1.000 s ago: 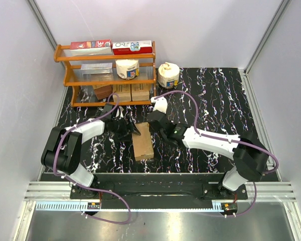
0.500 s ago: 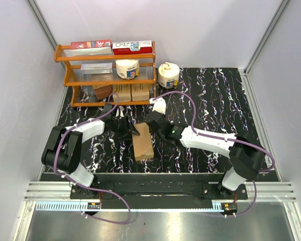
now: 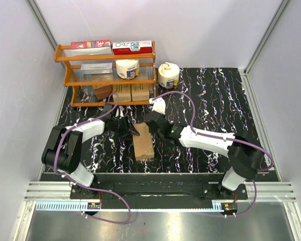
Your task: Unpack the express box
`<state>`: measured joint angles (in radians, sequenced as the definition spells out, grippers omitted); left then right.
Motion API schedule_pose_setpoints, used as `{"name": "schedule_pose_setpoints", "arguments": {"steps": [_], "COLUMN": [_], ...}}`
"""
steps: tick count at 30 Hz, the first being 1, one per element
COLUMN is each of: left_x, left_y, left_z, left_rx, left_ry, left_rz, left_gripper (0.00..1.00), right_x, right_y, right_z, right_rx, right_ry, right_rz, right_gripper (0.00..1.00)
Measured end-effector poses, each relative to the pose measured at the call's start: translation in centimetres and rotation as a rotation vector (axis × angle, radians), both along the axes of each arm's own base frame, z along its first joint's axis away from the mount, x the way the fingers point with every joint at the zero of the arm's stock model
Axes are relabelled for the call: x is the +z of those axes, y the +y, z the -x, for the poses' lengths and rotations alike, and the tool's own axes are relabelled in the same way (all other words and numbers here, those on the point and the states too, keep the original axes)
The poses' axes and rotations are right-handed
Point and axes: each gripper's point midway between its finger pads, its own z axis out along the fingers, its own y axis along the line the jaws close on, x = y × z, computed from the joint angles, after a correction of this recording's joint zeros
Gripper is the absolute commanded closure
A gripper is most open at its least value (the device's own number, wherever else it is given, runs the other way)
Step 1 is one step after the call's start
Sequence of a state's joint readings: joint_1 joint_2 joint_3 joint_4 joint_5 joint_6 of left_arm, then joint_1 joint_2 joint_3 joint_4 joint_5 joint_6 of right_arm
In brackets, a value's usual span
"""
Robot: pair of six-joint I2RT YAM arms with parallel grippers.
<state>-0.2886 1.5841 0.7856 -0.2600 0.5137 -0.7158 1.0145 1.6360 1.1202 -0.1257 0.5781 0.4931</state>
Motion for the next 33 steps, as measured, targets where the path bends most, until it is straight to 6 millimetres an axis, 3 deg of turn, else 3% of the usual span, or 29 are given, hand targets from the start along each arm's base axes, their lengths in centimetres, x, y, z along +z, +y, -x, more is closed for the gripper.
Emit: {"name": "schedule_pose_setpoints", "arguments": {"steps": [17,33], "left_x": [0.1,0.0], "left_y": [-0.3,-0.6], "left_z": [0.2,0.2], "left_rx": [0.052,0.112], "left_ry": [0.050,0.104], "left_rz": [0.028,0.041], "left_gripper": [0.55,0.59], "right_x": [-1.2,-2.0], "right_y": [-0.3,-0.9], "right_z": [0.5,3.3], "right_rx": [-0.028,0.007], "right_ry": [0.054,0.116], "right_rz": [0.013,0.096], "right_gripper": [1.00,1.00]}}
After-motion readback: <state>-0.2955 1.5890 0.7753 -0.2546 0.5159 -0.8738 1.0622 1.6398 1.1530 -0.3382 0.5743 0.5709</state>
